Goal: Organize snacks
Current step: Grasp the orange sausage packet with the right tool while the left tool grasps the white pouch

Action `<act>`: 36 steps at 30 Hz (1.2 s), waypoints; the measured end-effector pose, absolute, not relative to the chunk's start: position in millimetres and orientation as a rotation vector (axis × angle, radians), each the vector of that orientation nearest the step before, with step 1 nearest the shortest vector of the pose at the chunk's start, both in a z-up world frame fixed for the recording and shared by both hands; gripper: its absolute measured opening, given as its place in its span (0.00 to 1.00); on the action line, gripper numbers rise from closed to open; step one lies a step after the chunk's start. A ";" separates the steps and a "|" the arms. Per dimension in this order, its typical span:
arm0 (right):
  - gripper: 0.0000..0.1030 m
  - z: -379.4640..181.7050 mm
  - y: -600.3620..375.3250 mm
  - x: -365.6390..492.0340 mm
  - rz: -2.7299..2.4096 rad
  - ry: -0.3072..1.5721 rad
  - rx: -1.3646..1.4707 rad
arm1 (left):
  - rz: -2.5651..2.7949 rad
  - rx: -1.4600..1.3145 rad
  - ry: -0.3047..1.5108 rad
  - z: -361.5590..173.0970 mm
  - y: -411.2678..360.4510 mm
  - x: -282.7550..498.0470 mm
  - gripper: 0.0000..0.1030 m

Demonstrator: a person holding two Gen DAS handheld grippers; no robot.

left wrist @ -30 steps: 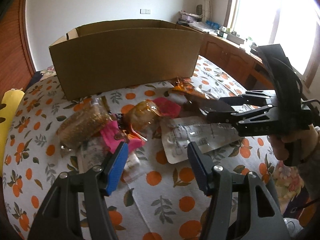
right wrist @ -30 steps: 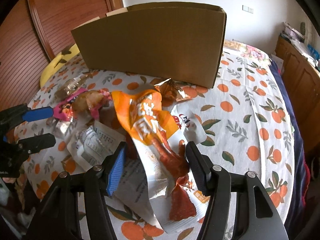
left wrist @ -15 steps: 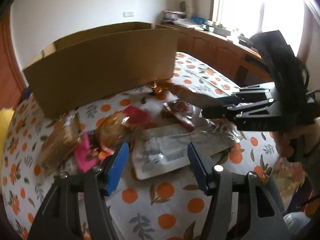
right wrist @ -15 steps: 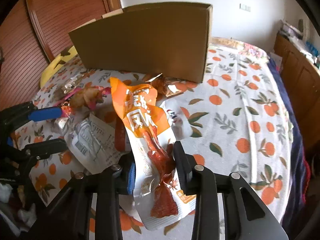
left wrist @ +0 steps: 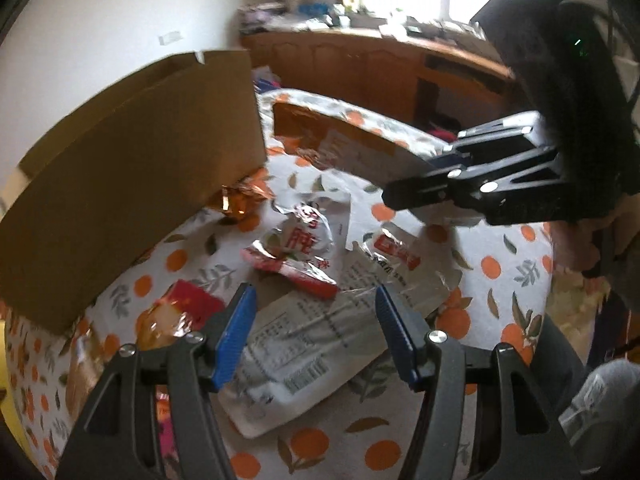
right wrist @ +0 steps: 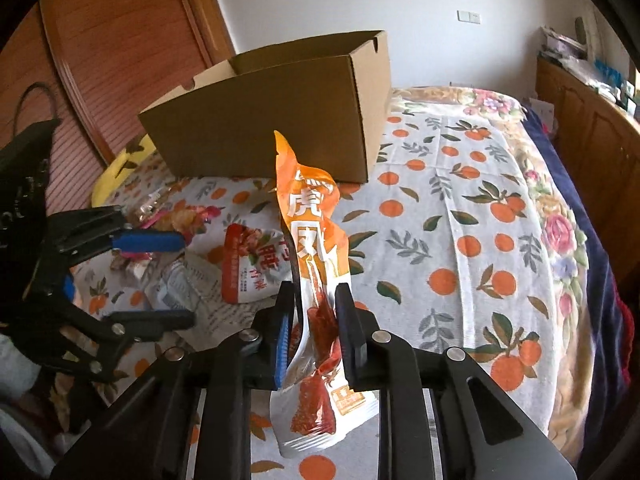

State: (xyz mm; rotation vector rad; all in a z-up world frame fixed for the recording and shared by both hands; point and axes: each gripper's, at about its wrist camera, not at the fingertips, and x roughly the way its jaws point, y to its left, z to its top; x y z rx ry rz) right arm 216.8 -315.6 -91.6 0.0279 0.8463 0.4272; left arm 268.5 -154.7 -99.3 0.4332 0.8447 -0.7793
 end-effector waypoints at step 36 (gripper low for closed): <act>0.11 -89.8 -321.4 205.9 0.415 0.850 0.019 | -0.855 0.635 0.985 -108.7 -197.7 209.7 0.46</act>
